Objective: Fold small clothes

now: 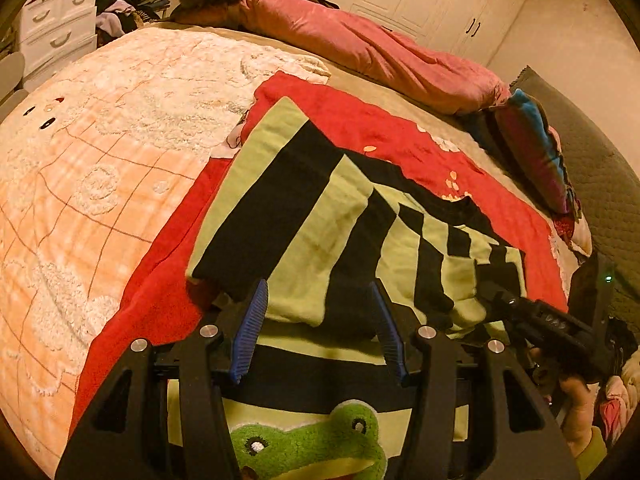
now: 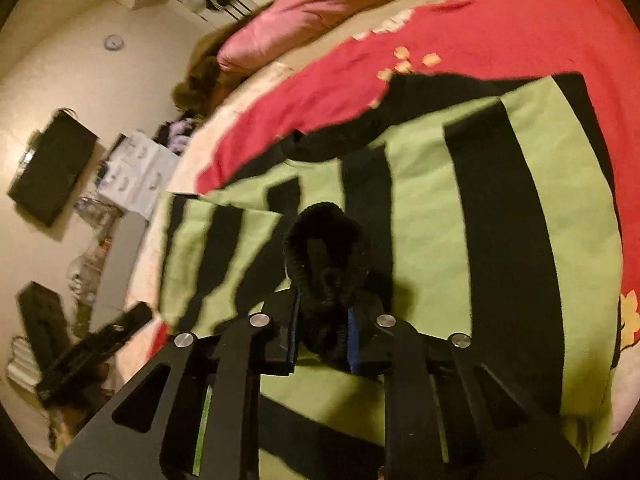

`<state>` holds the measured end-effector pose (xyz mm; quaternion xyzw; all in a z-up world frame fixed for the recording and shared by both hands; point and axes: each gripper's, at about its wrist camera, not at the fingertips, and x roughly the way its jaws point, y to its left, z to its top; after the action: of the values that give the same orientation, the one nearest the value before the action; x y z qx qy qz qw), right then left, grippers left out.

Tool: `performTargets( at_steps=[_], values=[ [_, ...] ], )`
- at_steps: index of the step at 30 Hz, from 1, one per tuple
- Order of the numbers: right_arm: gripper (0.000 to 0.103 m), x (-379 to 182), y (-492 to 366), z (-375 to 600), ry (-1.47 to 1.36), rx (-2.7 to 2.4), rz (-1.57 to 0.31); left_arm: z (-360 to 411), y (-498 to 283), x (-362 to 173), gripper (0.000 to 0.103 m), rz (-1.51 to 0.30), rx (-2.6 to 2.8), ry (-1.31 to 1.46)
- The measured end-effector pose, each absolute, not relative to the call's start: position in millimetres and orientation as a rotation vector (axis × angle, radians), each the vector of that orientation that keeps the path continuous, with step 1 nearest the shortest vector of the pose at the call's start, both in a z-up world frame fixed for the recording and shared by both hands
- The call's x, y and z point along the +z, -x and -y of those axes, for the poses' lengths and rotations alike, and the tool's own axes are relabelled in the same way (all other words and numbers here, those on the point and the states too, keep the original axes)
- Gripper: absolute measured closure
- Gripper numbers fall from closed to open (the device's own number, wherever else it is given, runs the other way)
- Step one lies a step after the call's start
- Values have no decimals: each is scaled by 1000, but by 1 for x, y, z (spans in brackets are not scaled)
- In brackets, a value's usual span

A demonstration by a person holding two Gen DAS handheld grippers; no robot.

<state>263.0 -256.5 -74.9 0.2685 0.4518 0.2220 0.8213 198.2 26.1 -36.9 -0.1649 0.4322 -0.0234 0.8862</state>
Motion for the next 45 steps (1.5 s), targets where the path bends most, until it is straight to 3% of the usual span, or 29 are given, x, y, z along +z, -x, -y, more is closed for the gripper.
performTargets(
  at_steps=[8,15,19,31,34,37,45],
  values=[
    [92,8,-248,289,-457,509,-745,-23,-198,-29,52,-886,-63,343],
    [91,-43,-274,310,-394,332,-965,-6,-200,-36,52,-911,-73,294],
    [90,-44,-274,318,-407,314,-958,12,-209,-31,52,-895,-82,210],
    [68,-55,-272,347,-375,193,-994,27,-258,-79,52,-1024,-39,115],
    [67,-45,-268,360,-353,122,-961,29,-256,-82,52,-1016,-53,80],
    [65,-25,-262,362,-351,151,-876,31,-254,-84,33,-1018,-83,88],
    [63,-32,-267,307,-242,316,-891,37,-253,-86,31,-1020,-72,62]
  ],
)
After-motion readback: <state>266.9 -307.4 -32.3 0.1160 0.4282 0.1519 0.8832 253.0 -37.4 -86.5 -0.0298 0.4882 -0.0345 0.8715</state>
